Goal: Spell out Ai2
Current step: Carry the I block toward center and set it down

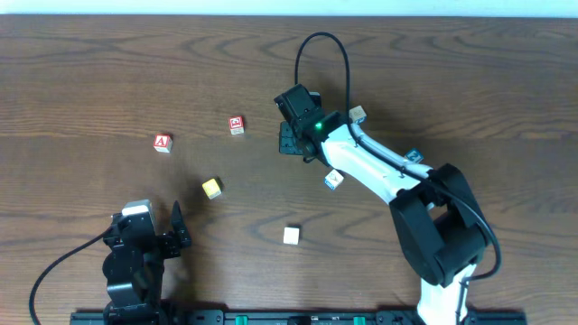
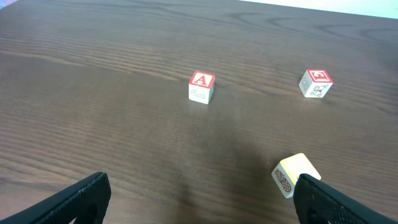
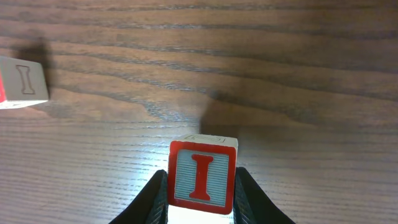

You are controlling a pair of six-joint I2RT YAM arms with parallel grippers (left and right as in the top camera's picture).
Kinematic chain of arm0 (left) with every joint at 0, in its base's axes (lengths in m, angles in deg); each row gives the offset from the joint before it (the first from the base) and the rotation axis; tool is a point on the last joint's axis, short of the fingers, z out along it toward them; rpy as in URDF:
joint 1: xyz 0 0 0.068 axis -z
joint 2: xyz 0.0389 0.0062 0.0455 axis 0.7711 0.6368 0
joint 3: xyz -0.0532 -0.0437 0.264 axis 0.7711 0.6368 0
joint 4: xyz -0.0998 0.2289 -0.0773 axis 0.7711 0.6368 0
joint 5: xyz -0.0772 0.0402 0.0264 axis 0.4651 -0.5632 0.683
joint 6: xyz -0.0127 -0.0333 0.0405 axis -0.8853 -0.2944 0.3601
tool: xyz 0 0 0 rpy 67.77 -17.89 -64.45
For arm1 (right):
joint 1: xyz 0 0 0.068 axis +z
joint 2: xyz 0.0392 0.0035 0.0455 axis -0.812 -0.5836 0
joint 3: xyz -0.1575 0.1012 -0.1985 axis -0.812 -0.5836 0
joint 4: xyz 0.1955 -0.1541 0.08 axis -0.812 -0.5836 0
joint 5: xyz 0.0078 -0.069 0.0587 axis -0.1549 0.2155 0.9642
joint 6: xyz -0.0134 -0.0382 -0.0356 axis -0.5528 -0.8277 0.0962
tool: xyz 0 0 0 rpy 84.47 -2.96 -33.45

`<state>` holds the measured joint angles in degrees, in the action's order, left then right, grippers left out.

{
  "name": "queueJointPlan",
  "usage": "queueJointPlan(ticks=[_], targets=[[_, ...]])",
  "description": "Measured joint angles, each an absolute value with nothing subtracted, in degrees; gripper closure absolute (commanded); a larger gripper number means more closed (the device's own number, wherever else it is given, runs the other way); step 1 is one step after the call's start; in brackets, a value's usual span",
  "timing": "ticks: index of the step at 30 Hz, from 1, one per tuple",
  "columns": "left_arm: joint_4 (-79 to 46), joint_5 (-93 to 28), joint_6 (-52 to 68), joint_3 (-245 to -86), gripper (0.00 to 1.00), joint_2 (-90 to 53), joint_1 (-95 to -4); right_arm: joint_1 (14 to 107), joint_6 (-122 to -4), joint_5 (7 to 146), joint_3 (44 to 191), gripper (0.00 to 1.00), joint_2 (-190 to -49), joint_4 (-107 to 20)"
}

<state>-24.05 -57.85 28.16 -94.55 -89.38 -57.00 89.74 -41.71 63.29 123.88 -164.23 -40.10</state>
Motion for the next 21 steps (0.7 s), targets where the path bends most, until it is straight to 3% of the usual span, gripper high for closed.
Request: queueJointPlan(ticks=[21], targets=[[-24.05,-57.85,28.16,-94.55,0.05,-89.38,-57.00,89.74,-41.71,62.66,123.88,0.99,-166.35,-39.53]])
